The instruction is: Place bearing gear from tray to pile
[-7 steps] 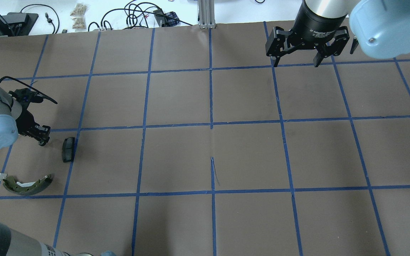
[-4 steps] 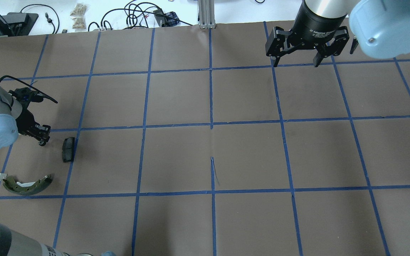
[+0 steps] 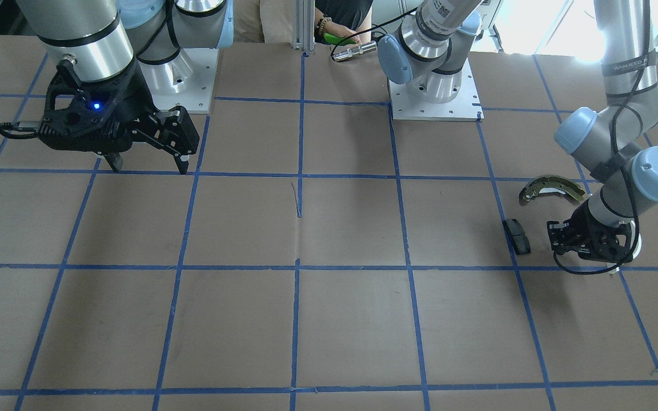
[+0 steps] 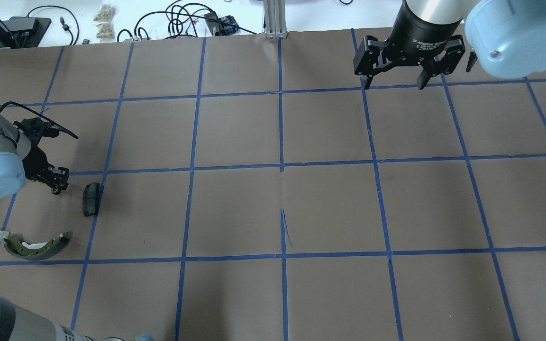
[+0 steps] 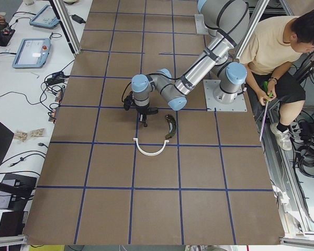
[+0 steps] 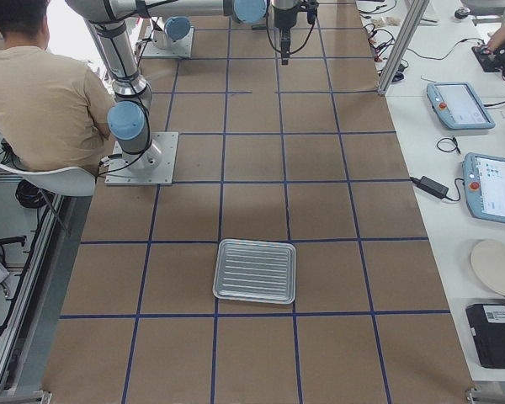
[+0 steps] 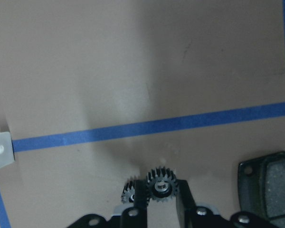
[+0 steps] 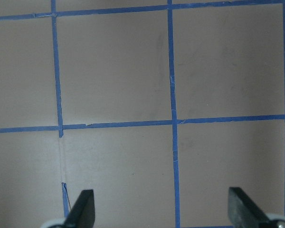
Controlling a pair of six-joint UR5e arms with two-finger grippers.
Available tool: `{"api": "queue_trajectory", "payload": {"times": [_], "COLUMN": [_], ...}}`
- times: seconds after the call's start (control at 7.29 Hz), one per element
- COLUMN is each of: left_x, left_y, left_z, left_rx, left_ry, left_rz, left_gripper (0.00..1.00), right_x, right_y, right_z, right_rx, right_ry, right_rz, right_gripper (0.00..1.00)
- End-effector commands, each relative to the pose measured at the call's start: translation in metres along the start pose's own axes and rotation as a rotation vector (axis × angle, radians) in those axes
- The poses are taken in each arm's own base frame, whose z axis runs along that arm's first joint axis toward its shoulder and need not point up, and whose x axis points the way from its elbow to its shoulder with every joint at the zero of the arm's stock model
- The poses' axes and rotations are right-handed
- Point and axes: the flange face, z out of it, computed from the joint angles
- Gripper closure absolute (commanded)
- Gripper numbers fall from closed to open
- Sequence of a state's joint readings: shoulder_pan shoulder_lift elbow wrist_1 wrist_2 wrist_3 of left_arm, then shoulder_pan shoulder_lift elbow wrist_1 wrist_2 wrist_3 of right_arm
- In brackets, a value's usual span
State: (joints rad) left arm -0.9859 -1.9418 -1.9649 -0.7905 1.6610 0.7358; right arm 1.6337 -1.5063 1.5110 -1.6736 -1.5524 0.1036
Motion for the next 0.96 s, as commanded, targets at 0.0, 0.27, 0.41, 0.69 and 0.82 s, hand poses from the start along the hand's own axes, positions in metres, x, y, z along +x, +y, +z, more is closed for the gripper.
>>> {"api": "queue_trajectory", "payload": {"times": [0.0,0.27,0.41,0.69,0.82], "left_x": [0.004,0.043,0.084,0.198,0.259], "left_y": [0.001,-0.014,-0.032,-0.049,-0.05], "left_z": [-0.01,-0.068,-0.103,-0.182,-0.226], "left_rx": [-0.009,0.009,0.036,0.075,0.082], "left_ry": [0.008,-0.006,-0.024,-0.03,-0.021], "left_rz": [0.005,0.022,0.009,-0.101,-0.098], "left_gripper": [0.27,0.27,0.27,0.15,0.07], "right_x": [0.0,0.0,0.0,0.001,0.001], "right_y": [0.0,0.0,0.0,0.0,0.0], "right_z": [0.0,0.0,0.0,0.0,0.0], "right_rx": [0.0,0.0,0.0,0.0,0.0], "right_ry": [0.0,0.0,0.0,0.0,0.0], "right_rz": [-0.001,-0.001,0.001,0.001,0.001], "right_gripper": [0.0,0.0,0.0,0.0,0.0]}}
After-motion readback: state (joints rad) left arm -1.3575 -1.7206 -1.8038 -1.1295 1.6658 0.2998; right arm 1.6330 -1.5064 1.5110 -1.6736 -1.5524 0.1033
